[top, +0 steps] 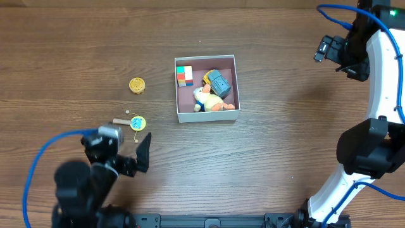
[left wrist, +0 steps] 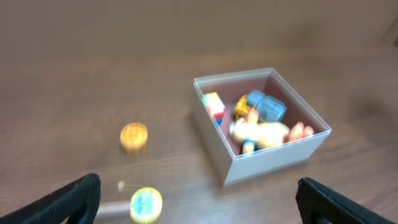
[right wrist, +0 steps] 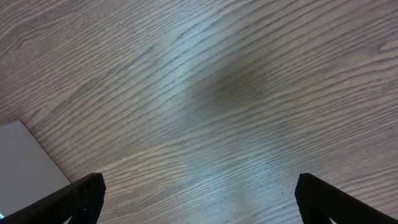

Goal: Pack container
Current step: 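Move the left gripper toward the yellow gear toy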

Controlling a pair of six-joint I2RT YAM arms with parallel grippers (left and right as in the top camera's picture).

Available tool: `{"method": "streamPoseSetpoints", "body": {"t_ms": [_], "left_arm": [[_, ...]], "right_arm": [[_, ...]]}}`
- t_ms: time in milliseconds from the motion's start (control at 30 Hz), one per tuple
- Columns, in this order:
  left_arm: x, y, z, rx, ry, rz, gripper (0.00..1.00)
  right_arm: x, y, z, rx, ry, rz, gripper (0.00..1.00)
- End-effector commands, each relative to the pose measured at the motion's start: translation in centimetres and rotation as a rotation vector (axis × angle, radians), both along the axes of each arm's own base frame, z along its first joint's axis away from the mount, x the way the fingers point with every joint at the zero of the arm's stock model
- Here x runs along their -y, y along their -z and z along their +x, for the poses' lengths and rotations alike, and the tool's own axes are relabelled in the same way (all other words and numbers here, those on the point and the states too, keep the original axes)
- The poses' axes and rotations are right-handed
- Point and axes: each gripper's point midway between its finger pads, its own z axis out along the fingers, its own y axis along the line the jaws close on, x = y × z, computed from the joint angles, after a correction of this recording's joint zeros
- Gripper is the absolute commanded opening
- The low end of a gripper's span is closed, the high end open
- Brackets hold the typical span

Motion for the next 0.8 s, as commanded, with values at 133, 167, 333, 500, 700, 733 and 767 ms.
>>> {"method": "streamPoseSetpoints", "body": {"t_ms": [133,167,333,500,700,733,767], "left_arm": [[-0.1,0.9,4.1,-0.219,0.036,0.052,1.00],[-0.2,1.0,4.5,-0.249,0.027,0.049,1.00],[-2.2,1.9,6.6,-0.522,-0.118,0.037,1.00],[-2.1,2.2,10.0,-0.636,-0.111,0.031,1.00],[-2.4,5.7,12.1,-0.736,-0.147,0.023,1.00],[-2.7,6.2,12.5,-0.746,-0.167,0.029,1.00],[-3.3,6.8,12.8,-0.759,-0.206,0.038,1.00]], "right_arm": [[0.1,-0.3,0.0,0.011,-0.002,-0.002,1.00],[0.0,-0.3,0.0,0.011,-0.002,-0.002,1.00],[0.1,-0.3,0.0,0.011,-0.002,-0.002,1.00],[0.0,-0.3,0.0,0.011,-0.002,-0.002,1.00],[0.1,-0.3,0.0,0.011,-0.002,-0.002,1.00],[0.0,-0.3,0.0,0.011,-0.002,-0.002,1.00],[0.0,-0.3,0.0,0.011,-0.002,-0.002,1.00]]}}
